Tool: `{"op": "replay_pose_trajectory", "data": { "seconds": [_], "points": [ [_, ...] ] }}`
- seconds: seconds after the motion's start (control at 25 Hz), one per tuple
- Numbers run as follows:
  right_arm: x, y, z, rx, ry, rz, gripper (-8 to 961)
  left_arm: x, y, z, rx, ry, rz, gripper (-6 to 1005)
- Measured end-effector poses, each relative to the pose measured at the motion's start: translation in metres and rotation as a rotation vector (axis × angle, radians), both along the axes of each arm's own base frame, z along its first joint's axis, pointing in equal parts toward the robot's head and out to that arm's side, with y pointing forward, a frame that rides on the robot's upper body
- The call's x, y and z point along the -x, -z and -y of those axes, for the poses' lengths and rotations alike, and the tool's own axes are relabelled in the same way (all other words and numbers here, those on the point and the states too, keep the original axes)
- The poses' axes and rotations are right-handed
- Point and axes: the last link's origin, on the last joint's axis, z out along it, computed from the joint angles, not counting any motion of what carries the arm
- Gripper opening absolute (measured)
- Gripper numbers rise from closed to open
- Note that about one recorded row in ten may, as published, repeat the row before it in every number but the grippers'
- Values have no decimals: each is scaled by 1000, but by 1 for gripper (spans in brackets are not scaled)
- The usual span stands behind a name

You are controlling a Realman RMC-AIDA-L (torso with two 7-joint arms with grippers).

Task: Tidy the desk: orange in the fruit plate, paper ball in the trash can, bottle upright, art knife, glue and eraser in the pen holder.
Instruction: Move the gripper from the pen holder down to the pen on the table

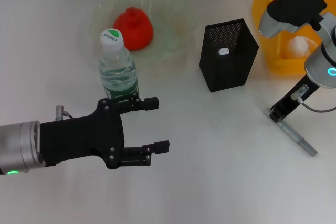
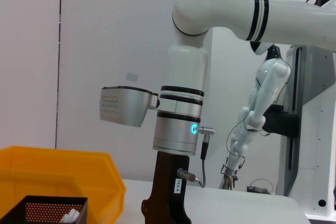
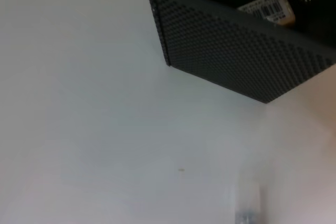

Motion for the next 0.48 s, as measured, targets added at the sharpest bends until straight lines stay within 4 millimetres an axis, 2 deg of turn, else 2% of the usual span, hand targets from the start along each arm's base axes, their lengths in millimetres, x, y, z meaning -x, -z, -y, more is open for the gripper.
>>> {"op": "replay_pose_trajectory", "data": {
  "seconds": [0.48],
  "points": [
    [2, -6, 1, -7, -11, -11, 95, 0, 0, 0, -1, 0, 0, 828]
  ]
}}
